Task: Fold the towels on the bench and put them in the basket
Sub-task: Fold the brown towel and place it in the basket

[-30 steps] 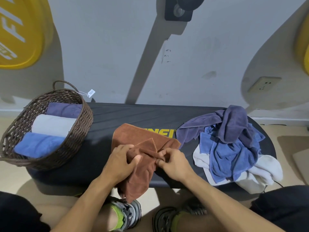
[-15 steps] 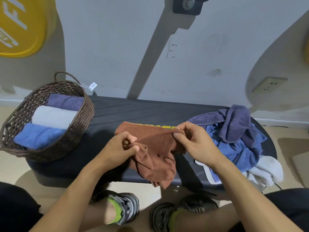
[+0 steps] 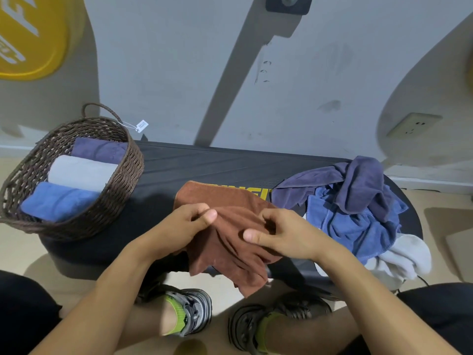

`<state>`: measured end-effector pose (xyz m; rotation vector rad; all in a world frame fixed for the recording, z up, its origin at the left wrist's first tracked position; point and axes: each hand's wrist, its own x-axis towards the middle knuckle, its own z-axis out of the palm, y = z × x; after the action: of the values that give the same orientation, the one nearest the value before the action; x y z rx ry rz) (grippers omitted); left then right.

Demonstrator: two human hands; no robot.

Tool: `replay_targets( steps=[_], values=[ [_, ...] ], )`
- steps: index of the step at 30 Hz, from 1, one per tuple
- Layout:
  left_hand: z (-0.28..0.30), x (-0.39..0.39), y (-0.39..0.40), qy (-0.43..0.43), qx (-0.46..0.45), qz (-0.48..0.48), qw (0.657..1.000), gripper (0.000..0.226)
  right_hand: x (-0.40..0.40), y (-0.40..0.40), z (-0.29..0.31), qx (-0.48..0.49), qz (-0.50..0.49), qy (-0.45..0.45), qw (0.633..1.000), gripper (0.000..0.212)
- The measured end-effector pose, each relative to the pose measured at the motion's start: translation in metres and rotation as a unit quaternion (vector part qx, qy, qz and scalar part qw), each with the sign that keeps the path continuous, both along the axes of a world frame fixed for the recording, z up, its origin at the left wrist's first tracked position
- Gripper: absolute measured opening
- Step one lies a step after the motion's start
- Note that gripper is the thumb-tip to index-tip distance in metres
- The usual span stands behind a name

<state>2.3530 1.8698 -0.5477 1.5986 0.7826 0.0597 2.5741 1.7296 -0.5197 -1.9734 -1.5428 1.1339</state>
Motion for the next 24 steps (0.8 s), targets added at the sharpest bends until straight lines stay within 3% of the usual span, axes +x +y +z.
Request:
replay_targets(
  steps=[3,6,12,15,18,21,24],
  values=[
    [-0.005,-0.002,0.003,0.023,0.030,0.033,0.999,0.033,0.005,-0.005,0.001,-0.092,0.070,-0.007,0.993,0.025],
    [-0.006,-0.002,0.007,0.022,0.058,0.065,0.996,0.031,0.006,-0.008,0.004,-0.141,0.087,0.023,0.986,0.020],
    [-0.015,-0.003,0.014,0.082,0.132,0.089,0.984,0.029,0.016,-0.012,0.021,-0.138,0.018,0.266,0.954,0.008],
    [-0.024,-0.005,0.017,0.092,0.159,0.141,0.973,0.026,0.023,-0.009,0.019,-0.091,-0.083,0.344,0.931,0.028],
    [-0.035,-0.007,0.021,0.117,0.191,0.197,0.955,0.024,0.027,-0.004,0.009,-0.056,-0.175,0.360,0.915,0.030],
    [-0.049,-0.012,0.022,0.166,0.216,0.170,0.947,0.015,0.020,-0.002,-0.003,-0.070,-0.192,0.300,0.932,0.021],
    [-0.059,-0.013,0.018,0.207,0.228,0.145,0.940,0.022,0.009,0.001,-0.018,-0.079,-0.214,0.284,0.931,0.038]
  ],
)
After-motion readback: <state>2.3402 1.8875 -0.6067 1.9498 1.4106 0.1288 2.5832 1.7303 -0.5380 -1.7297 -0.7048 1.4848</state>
